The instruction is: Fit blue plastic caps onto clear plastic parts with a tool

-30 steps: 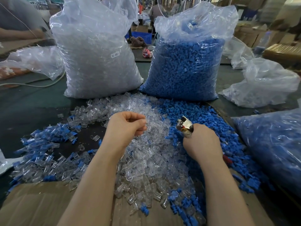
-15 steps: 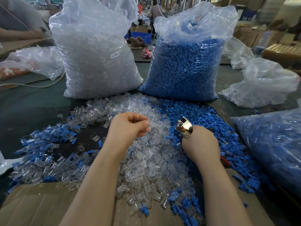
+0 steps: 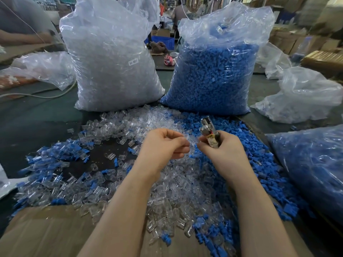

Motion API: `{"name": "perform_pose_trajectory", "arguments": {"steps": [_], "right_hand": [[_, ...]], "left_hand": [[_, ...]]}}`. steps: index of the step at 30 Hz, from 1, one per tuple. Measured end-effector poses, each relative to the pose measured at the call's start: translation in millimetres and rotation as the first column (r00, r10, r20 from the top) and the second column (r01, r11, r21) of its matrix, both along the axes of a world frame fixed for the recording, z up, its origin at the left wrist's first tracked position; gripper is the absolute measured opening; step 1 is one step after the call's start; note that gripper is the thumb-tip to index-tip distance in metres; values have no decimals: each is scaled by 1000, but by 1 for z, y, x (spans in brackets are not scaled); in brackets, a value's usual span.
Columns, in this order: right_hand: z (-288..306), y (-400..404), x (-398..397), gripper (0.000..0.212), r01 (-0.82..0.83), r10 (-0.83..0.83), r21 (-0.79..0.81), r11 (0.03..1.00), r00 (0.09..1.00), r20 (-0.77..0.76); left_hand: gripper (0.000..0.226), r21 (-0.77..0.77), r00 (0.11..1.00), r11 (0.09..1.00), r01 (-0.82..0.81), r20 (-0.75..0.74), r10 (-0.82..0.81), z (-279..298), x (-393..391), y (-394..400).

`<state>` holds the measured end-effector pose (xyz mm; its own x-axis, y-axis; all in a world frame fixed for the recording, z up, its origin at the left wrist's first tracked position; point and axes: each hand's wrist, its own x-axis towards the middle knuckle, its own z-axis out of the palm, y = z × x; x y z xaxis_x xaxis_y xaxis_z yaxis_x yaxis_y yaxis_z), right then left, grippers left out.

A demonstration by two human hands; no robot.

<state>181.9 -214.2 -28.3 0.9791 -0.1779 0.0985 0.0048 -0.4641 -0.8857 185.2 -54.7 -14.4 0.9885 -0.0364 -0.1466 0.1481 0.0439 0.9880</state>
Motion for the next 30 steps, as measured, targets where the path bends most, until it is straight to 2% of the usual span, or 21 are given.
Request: {"name": "perform_pose_trajectory", "arguments": {"steps": [4, 7, 9, 11, 14, 16, 19, 25, 30], "right_hand": [[1, 0, -1, 14, -38, 38, 0, 999, 999, 7], [1, 0, 0, 8, -53, 50, -101, 994, 998, -28], [0, -1, 2, 6, 12, -31, -324, 946, 998, -56], [-2, -5, 3, 17, 125, -197, -523, 843, 977, -84], [-5, -12, 1, 23, 214, -385, -642, 736, 913, -137], [-8, -13, 0, 17, 169, -386, -674, 719, 904, -185], [-11, -9, 1, 21, 124, -351, -656, 745, 909, -227], [-12, -7, 2, 28, 136, -357, -653, 745, 908, -219], [-12, -8, 3, 25, 138, -356, -665, 734, 912, -204]], "left_hand": [[4, -19, 1000, 1000, 3, 5, -3, 1, -2, -5], [7, -18, 1000, 1000, -21, 2, 21, 0, -1, -3], [8, -1, 999, 999, -52, 7, 52, -1, -1, 0], [10, -1, 997, 997, -73, 13, 73, -2, 0, 6], [12, -23, 996, 996, -86, 9, 86, -2, 3, 12], [11, -22, 996, 996, -88, 8, 88, -2, 3, 14], [11, -18, 996, 996, -89, 10, 89, -3, 3, 15], [10, -6, 996, 996, -90, 8, 90, -4, 5, 15], [12, 23, 995, 995, -93, 19, 93, -6, 5, 14]]}}
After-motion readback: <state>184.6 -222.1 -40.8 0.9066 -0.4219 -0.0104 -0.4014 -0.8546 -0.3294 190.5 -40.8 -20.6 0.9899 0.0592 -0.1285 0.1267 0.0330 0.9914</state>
